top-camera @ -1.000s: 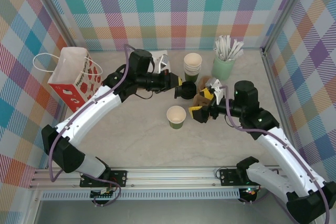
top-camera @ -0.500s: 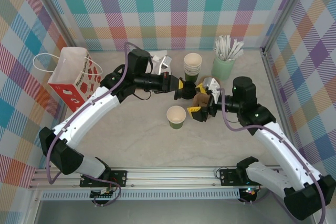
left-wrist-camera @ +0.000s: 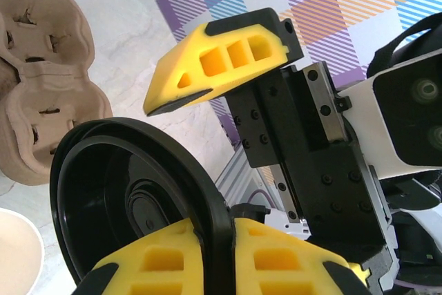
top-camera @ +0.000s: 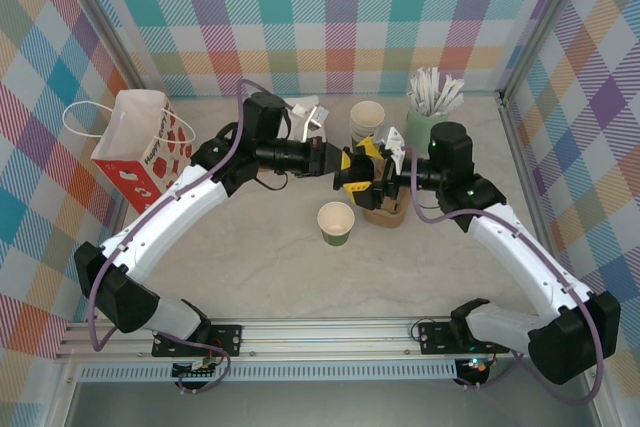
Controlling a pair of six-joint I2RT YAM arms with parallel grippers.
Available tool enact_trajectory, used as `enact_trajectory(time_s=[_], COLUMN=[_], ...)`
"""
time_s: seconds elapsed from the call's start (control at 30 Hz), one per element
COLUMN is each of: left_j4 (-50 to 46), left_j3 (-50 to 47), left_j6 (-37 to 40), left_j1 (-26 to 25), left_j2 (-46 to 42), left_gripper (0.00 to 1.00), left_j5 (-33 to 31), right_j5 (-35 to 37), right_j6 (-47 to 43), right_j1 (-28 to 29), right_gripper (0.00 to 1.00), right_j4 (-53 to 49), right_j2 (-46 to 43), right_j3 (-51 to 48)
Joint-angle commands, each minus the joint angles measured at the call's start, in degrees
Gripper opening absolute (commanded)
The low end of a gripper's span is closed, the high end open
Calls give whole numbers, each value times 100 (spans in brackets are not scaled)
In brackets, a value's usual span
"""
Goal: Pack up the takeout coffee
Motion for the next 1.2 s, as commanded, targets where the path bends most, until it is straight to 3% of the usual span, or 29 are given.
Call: enact_trajectory(time_s=[0.0, 0.53, 1.17], left_j4=[200, 611, 971], left_j3=[159, 154, 167], left_j6=[-10, -301, -569], left_j1=[-20, -29, -29], left_j2=[-135, -167, -183], left_gripper=[0, 0, 0], left_j5=[165, 285, 319], right_j5=[-371, -443, -353], right_j6=[63, 302, 582], right_j1=[3, 74, 161], right_gripper=[95, 85, 80], right_j4=[265, 475, 693], right_j2=[67, 232, 240], right_j3=[179, 118, -137])
